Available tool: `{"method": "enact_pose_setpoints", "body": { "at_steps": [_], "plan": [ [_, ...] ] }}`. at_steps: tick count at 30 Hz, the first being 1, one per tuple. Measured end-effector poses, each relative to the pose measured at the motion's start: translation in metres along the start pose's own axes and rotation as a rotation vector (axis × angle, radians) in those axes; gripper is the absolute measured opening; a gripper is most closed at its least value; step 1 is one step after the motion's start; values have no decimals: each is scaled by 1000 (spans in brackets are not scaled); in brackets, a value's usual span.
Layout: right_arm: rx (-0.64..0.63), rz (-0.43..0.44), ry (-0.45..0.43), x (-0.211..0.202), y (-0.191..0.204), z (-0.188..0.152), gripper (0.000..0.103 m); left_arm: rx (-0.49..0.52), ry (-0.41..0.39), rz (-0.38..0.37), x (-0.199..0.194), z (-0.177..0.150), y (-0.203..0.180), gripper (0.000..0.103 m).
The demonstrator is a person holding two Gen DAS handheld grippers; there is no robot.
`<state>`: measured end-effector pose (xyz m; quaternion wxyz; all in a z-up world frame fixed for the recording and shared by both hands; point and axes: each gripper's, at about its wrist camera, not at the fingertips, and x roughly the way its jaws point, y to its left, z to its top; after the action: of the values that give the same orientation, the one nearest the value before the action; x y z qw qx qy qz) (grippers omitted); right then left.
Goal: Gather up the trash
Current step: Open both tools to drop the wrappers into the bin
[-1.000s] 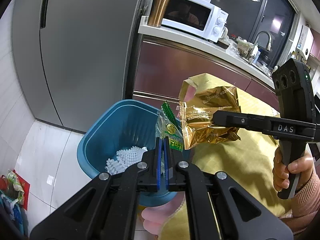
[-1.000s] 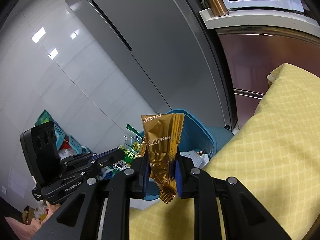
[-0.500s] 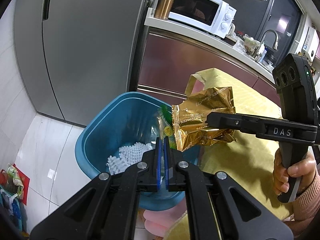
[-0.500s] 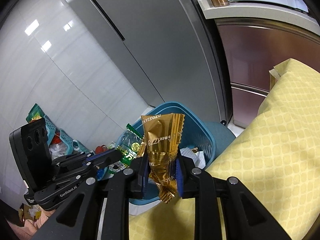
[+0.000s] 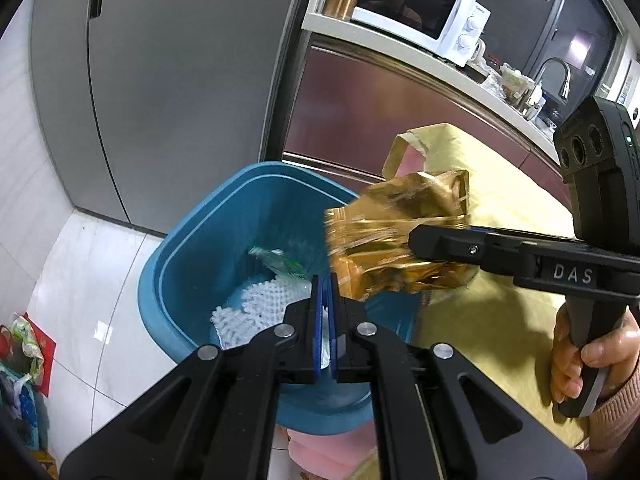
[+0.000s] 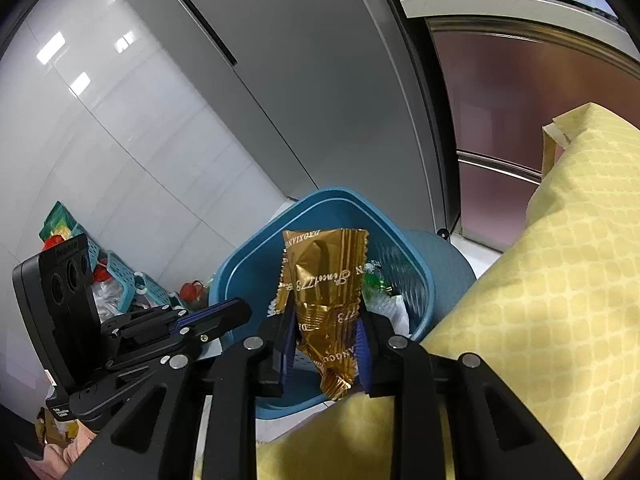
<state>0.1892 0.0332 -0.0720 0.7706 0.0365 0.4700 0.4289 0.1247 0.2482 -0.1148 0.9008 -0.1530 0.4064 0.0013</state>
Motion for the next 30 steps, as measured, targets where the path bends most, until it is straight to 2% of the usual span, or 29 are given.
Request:
{"method": "enact_pose_setpoints", "body": {
  "at_steps": [12, 20, 25, 30],
  "plan": [
    [4, -4, -4, 0, -2, 0, 32, -25, -5, -12, 2, -3, 2, 5],
    [9, 2, -20, -11, -6, -10, 33, 1, -53, -44, -17, -8, -9, 22],
    [-5, 6, -38, -25, -5, -18, 39, 49, -101, -55, -35, -11, -28, 46],
    [-23, 0, -78, -51, -6, -30, 45, 110, -139, -74, -50, -16, -53, 55]
  ]
}}
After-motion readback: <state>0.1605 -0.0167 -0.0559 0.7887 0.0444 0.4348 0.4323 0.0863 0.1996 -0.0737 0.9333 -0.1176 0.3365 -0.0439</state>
